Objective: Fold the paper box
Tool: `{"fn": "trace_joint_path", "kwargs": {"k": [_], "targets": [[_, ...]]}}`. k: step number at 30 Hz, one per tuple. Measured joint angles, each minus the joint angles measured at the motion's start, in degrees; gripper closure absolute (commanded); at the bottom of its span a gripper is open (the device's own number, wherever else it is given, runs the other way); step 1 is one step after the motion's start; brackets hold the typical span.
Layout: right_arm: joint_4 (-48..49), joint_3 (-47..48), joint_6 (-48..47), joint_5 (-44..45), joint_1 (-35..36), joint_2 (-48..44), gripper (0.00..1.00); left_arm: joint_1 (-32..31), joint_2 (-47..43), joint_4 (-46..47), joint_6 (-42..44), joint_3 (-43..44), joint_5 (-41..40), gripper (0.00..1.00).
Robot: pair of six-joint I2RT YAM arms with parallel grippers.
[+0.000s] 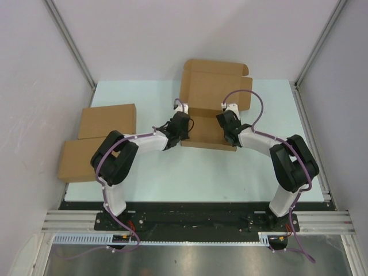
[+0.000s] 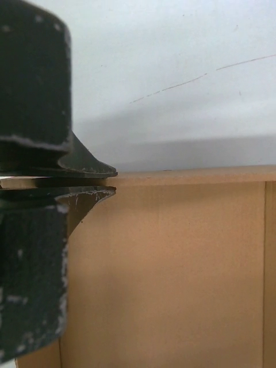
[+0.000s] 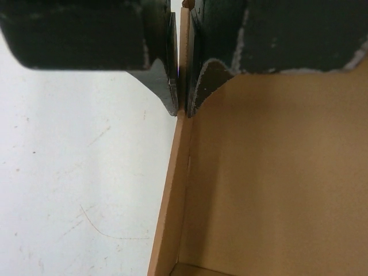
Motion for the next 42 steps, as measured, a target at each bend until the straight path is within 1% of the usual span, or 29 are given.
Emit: {"fn": "trace_joint_path", "kwargs": {"k": [5,7,8,10,11,15,18,19,20,24,30,35,42], "targets": [[-1.18,0.00,-0.85,1.90,0.66,0.20,0.94,-2.27,-0.02,-0.72,0.44,0.00,-2.75,0.96],[-1.66,0.00,-0.92,2.38,0.85,0.20,0.92,-2.73,-0.07,-1.01,0.42,0.02,-3.32,0.94],[-1.90,0.00,-0.94,2.58,0.94,0.20,0.92,-2.93,-0.07,-1.42,0.37,0.17,-3.58,0.87],[-2.29,0.00,-0.94,2.99,1.03,0.20,0.91,-3.30,-0.11,-2.12,0.37,0.33,-4.15,0.80],[-2.45,0.00,-0.92,3.10,1.01,0.17,0.91,-3.43,-0.24,-2.80,0.24,0.35,-4.31,0.73],[-2.89,0.00,-1.07,3.04,1.01,-0.02,0.91,-4.26,-1.38,-5.35,0.04,0.39,-4.00,0.64],[-3.10,0.00,-1.07,2.60,1.01,-0.24,0.91,-3.78,-2.64,-6.64,-0.11,0.81,-2.56,0.53],[-3.10,0.00,-1.05,2.43,1.03,-0.26,0.91,-3.17,-2.99,-6.86,-0.15,1.36,-1.79,0.42],[-3.06,0.00,-1.03,2.27,1.07,-0.28,0.91,-2.47,-3.32,-6.84,-0.26,1.95,-1.11,0.40],[-2.84,0.00,-0.85,1.73,1.33,-0.33,0.91,0.35,-4.63,-5.42,-1.57,4.28,1.99,0.39],[-2.73,0.00,-0.85,1.38,1.36,-0.35,0.91,3.08,-4.68,-4.74,-2.03,6.71,4.74,0.41],[-2.73,0.00,-0.85,1.31,1.36,-0.35,0.91,3.10,-1.09,-6.23,-2.01,9.77,4.68,0.41],[-2.71,0.00,-0.85,1.11,1.36,-0.35,0.90,3.15,4.24,-9.88,-2.14,11.21,3.23,0.39]]}}
